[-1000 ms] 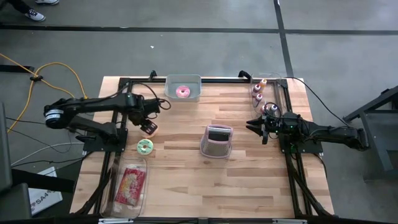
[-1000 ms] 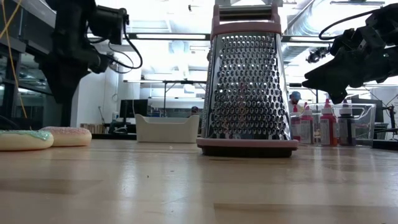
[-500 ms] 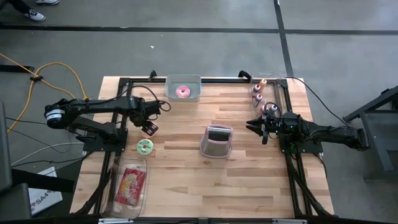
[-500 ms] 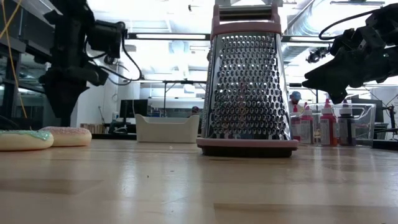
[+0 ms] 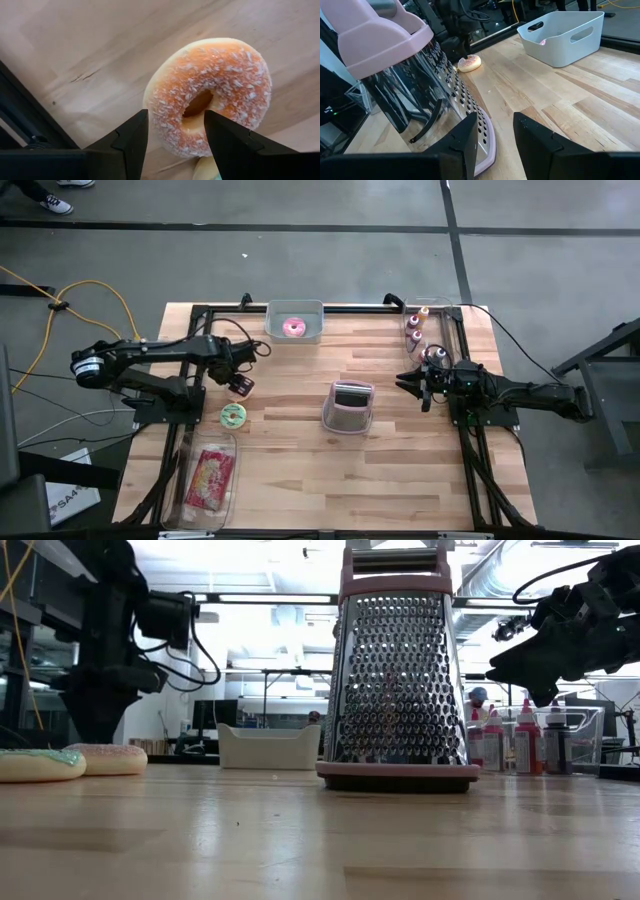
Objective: Pick & Place Food Item
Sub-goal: Put the orange donut into the gray bin
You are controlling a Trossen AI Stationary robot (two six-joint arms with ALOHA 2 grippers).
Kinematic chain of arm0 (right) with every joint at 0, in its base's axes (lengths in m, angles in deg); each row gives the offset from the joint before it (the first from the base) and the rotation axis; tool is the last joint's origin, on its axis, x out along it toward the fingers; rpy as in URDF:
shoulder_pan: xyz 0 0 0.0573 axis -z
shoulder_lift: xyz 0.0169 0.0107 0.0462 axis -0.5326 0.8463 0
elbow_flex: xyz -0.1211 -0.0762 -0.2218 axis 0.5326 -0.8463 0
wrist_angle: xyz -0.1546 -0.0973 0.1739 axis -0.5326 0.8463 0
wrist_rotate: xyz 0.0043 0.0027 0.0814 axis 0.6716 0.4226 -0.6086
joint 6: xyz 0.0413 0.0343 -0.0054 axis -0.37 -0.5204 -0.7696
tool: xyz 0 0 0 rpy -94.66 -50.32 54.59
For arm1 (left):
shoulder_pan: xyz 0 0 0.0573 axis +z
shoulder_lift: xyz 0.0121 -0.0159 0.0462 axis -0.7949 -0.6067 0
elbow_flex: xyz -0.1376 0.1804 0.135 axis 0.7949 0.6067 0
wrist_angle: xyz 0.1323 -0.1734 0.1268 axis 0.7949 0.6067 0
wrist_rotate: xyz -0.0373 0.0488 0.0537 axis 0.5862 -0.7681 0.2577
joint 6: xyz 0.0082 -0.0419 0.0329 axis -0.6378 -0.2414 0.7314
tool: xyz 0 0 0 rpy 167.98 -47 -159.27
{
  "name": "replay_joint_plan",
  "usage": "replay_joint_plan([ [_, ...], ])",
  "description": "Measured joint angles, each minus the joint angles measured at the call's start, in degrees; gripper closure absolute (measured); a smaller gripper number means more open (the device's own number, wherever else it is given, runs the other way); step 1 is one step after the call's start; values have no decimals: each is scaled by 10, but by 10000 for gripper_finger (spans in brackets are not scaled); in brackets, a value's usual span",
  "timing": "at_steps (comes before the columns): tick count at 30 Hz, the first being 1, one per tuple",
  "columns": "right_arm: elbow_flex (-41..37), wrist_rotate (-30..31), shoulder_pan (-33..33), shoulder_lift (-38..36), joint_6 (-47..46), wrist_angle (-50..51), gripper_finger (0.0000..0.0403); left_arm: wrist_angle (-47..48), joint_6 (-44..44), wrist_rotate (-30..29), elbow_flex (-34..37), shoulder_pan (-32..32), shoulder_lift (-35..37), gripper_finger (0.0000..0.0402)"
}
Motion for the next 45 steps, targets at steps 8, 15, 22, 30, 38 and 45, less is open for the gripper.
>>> replay_joint_plan([
  [8,0,0,0,0,0,0,289,-28,-6,0,22,0,0,218],
  [15,0,0,0,0,0,0,289,-44,-14,5,35,0,0,218],
  [22,0,0,0,0,0,0,289,-47,-23,6,34,0,-19,218],
  [30,0,0,0,0,0,0,289,-66,-29,9,36,0,-56,218],
  [38,0,0,0,0,0,0,289,-69,-29,16,36,0,-55,246],
  [45,0,0,0,0,0,0,289,-69,-28,19,36,0,-55,286],
])
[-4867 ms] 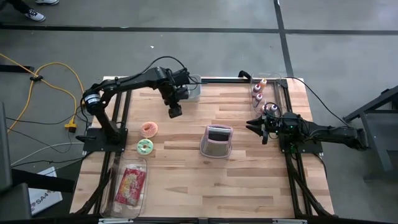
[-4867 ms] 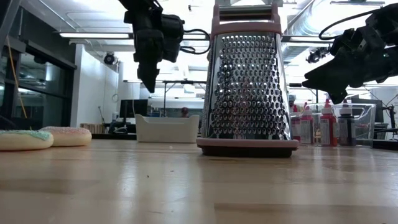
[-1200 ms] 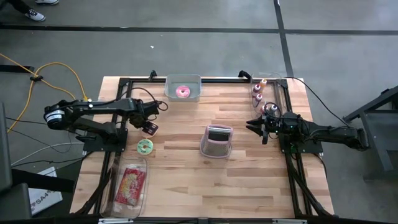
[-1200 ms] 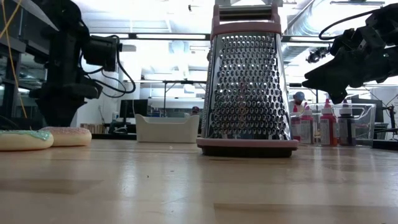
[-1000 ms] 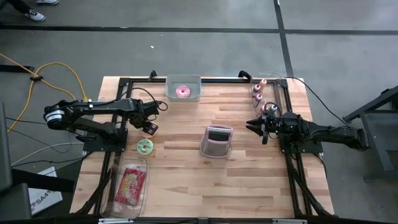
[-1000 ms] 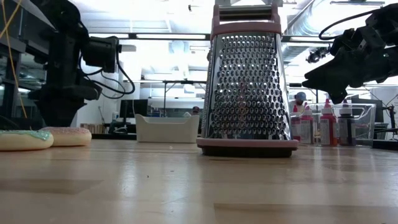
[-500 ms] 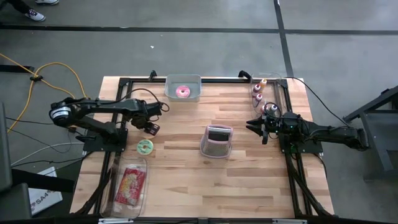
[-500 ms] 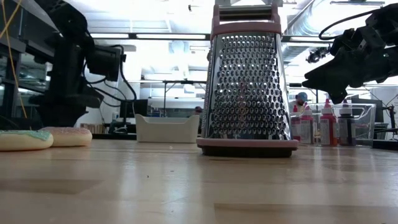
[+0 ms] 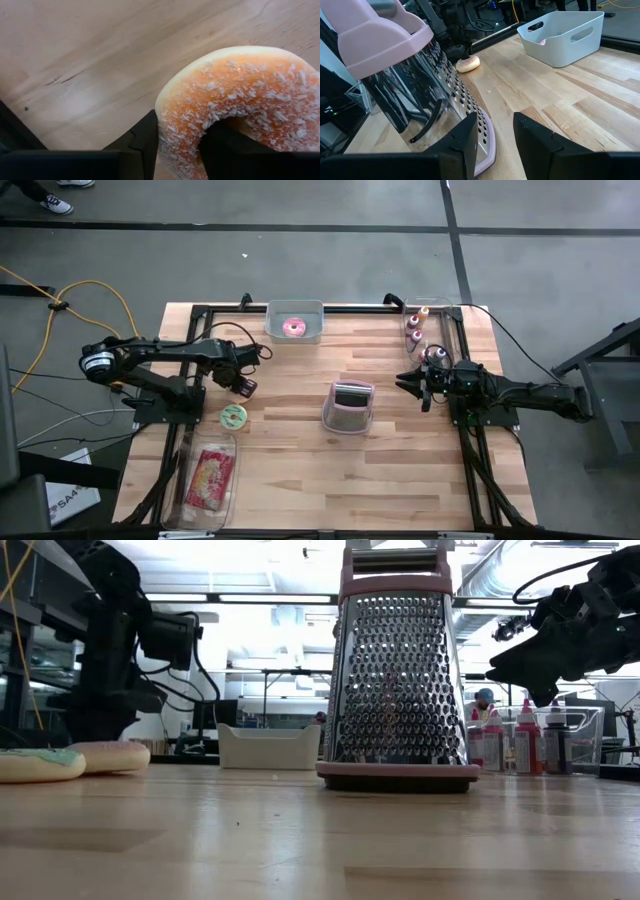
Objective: Pick & Place Food Item
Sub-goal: Put the orange donut into the gray bin
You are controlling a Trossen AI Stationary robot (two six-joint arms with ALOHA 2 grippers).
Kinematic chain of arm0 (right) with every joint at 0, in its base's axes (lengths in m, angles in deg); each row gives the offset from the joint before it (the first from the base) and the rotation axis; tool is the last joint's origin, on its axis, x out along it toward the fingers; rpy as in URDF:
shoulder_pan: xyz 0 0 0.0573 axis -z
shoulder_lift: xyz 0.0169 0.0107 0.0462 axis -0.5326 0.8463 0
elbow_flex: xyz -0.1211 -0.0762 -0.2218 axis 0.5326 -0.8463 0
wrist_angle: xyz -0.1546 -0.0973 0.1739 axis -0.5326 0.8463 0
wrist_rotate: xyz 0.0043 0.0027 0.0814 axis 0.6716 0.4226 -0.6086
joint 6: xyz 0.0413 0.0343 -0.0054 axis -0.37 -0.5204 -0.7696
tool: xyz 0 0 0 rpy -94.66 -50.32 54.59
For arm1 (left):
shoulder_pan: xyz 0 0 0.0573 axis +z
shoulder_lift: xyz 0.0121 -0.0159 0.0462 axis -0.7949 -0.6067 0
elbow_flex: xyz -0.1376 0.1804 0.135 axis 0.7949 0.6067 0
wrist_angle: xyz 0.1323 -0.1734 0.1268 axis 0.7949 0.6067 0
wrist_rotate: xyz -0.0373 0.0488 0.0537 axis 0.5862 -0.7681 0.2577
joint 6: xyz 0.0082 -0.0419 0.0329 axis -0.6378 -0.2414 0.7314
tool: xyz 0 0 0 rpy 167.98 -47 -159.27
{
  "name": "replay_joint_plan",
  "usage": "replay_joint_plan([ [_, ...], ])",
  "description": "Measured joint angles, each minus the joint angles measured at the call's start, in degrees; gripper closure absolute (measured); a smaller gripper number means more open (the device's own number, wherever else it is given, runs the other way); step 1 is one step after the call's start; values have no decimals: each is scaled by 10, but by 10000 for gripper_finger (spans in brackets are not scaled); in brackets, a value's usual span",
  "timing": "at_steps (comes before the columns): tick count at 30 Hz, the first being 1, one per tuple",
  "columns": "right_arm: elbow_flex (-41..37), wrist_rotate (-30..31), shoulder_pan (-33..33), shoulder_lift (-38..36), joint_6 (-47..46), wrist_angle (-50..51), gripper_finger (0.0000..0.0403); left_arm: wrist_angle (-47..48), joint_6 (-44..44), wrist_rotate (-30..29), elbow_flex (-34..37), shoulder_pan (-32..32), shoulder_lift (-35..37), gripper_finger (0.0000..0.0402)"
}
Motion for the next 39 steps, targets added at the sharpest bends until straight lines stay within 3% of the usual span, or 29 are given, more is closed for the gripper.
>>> replay_joint_plan([
  [13,0,0,0,0,0,0,289,0,2,7,-2,0,22,301],
  [30,0,0,0,0,0,0,289,-15,3,16,-7,30,231,301],
  [39,0,0,0,0,0,0,289,-82,2,35,-7,19,213,301],
])
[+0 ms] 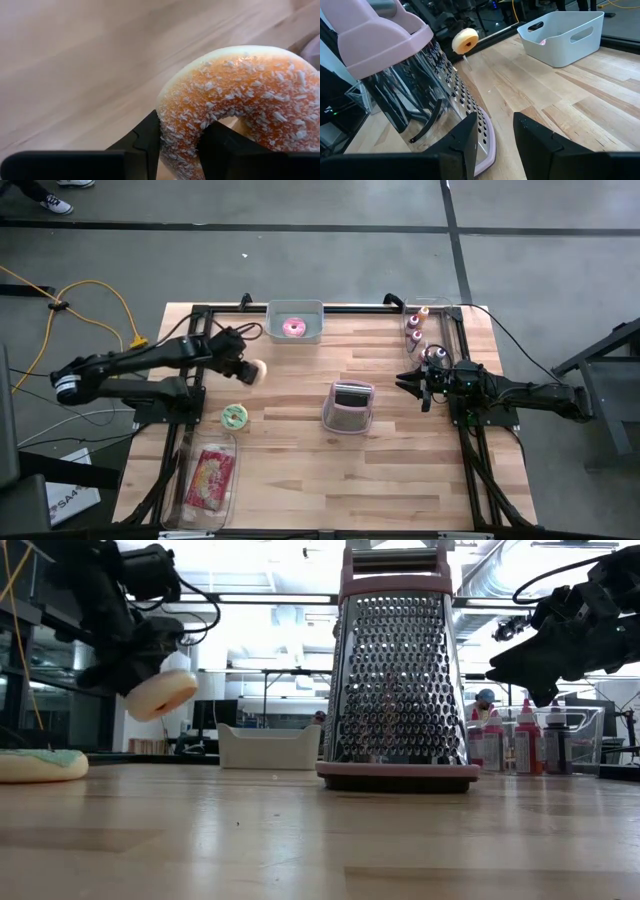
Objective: Pick & Place Food Item
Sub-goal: Put the orange donut into the gray bin
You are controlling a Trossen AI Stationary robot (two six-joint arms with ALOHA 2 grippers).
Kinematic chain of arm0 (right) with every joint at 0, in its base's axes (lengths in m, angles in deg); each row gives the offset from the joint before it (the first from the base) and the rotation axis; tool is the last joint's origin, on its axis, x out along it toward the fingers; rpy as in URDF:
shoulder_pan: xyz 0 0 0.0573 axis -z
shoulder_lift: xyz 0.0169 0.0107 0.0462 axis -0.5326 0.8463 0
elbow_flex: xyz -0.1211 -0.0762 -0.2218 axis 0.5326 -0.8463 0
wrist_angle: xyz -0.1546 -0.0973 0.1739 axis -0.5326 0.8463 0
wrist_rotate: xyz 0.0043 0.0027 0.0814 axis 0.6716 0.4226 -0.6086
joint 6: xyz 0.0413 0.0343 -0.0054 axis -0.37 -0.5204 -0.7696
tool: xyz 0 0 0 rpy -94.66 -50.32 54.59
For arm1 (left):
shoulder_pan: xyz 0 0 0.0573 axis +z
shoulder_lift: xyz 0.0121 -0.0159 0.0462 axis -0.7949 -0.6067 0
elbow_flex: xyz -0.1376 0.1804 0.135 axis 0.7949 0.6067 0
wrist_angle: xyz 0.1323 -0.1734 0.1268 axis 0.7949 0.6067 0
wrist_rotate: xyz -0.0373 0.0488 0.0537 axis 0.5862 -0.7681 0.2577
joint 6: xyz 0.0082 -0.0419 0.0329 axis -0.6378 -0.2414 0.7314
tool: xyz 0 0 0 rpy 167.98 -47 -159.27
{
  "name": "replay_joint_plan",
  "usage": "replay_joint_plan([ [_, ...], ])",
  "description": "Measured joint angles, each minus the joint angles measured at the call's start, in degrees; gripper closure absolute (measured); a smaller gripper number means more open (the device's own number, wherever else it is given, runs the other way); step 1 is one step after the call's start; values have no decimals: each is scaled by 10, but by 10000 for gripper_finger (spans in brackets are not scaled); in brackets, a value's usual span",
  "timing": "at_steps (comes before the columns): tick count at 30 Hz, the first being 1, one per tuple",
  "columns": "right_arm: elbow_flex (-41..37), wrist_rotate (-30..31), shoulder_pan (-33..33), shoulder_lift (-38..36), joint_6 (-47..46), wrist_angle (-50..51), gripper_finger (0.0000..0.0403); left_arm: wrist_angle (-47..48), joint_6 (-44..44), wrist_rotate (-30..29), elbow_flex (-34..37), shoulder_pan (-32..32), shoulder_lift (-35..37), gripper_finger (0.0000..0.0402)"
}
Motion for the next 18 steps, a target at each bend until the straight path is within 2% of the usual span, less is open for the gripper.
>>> replay_joint_plan([
  [7,0,0,0,0,0,0,289,-132,7,8,0,1,-39,301],
  [14,0,0,0,0,0,0,289,-291,20,9,0,33,-106,301],
  [18,0,0,0,0,0,0,289,-396,21,48,0,61,-157,301],
])
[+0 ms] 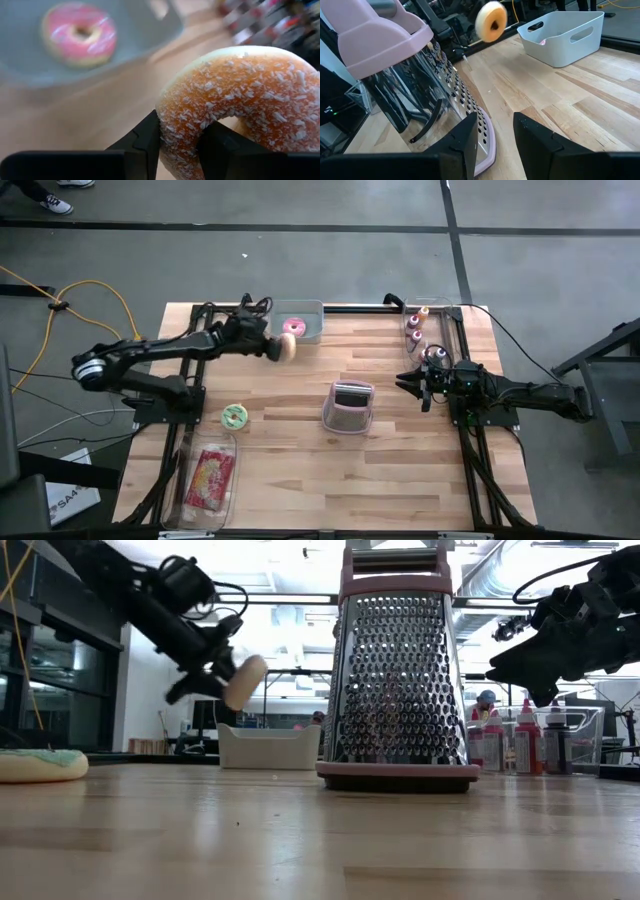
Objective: Pick & Place Food Item
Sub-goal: Put the orange donut into the gray bin
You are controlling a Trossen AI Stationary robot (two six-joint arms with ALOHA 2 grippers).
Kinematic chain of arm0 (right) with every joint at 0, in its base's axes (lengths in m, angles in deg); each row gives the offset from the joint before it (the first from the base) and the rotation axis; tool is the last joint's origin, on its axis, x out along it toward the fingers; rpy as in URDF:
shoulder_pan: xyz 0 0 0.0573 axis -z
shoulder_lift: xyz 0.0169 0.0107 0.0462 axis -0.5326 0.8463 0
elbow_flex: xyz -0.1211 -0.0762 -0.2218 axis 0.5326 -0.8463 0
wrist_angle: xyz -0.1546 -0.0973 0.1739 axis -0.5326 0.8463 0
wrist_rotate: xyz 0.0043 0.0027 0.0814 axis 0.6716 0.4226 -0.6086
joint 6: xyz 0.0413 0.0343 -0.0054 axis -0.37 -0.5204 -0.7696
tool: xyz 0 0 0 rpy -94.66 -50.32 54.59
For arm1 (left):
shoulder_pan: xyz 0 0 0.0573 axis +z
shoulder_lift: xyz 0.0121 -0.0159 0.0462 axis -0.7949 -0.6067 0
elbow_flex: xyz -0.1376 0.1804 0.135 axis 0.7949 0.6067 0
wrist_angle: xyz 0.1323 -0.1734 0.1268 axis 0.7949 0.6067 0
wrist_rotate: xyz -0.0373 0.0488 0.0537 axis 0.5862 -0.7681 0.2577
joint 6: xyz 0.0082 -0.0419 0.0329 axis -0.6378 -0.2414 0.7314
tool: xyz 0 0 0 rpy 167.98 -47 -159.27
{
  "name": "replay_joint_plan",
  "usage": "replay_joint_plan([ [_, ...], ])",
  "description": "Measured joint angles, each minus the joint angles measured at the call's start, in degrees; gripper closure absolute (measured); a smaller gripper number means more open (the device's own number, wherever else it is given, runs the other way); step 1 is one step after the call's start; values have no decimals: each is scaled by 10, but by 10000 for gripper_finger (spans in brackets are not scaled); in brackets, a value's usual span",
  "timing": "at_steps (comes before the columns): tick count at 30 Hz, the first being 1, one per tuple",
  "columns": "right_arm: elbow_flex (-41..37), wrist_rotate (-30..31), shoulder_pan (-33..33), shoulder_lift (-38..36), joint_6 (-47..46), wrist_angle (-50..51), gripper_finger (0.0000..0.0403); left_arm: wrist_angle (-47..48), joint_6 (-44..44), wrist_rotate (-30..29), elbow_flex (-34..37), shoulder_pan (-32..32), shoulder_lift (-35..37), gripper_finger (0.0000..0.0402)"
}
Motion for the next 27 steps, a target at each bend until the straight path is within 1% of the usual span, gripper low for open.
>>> replay_joint_plan([
  [3,0,0,0,0,0,0,289,-92,0,44,0,25,-41,301],
  [5,0,0,0,0,0,0,289,-135,0,70,-8,41,-68,301],
  [7,0,0,0,0,0,0,289,-149,-1,94,-30,58,-93,301],
  [11,0,0,0,0,0,0,289,-143,12,133,-93,86,-140,301],
  [14,0,0,0,0,0,0,289,-92,37,152,-158,101,-176,301],
  [22,0,0,0,0,0,0,289,124,139,154,-339,116,-259,301],
  [27,0,0,0,0,0,0,289,248,203,129,-421,116,-287,301],
])
